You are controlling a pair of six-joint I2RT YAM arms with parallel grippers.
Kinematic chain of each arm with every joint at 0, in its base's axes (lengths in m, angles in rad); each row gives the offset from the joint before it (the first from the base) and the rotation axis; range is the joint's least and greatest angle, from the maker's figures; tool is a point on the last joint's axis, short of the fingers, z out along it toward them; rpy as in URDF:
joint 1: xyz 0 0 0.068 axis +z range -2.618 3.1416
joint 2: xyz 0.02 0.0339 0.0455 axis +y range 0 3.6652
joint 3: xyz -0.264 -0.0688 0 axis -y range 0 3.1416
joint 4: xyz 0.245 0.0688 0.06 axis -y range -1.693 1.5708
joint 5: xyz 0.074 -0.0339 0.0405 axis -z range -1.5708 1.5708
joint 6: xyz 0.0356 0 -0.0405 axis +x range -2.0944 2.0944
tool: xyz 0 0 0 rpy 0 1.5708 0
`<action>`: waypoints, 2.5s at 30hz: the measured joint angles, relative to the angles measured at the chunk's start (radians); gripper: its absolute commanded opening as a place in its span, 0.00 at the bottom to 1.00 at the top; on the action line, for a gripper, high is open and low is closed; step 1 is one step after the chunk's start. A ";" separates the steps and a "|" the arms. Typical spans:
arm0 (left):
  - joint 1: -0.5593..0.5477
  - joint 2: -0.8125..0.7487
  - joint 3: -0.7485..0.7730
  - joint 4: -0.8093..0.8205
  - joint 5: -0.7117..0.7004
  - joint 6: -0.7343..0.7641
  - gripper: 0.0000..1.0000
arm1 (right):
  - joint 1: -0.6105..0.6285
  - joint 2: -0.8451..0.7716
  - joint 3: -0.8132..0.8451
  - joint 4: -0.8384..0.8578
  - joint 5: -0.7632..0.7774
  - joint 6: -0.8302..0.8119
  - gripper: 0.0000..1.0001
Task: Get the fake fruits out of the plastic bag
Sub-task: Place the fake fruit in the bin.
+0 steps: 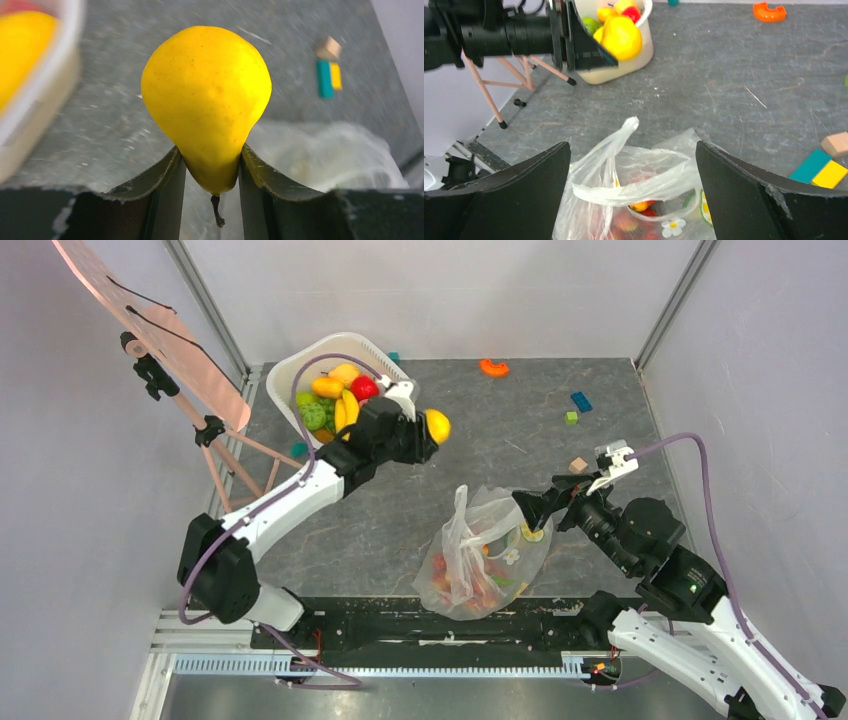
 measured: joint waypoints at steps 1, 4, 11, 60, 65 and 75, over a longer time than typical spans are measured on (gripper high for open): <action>0.026 0.019 0.016 0.000 -0.021 -0.006 0.13 | 0.000 0.000 0.001 -0.015 0.005 0.000 0.98; 0.099 0.063 0.054 0.010 -0.077 -0.024 0.13 | 0.000 -0.005 0.002 -0.047 0.014 0.000 0.98; 0.226 0.166 0.152 0.067 -0.154 -0.094 0.13 | 0.000 -0.014 0.002 -0.077 0.017 0.004 0.98; 0.414 0.587 0.517 -0.224 -0.085 -0.133 0.83 | 0.000 -0.012 -0.036 -0.199 -0.002 -0.019 0.92; 0.406 0.471 0.491 -0.234 -0.071 -0.133 0.83 | 0.000 -0.007 -0.054 -0.187 -0.142 -0.030 0.77; 0.237 0.131 0.233 -0.164 -0.066 -0.144 0.81 | 0.000 0.053 -0.261 -0.132 -0.301 -0.013 0.59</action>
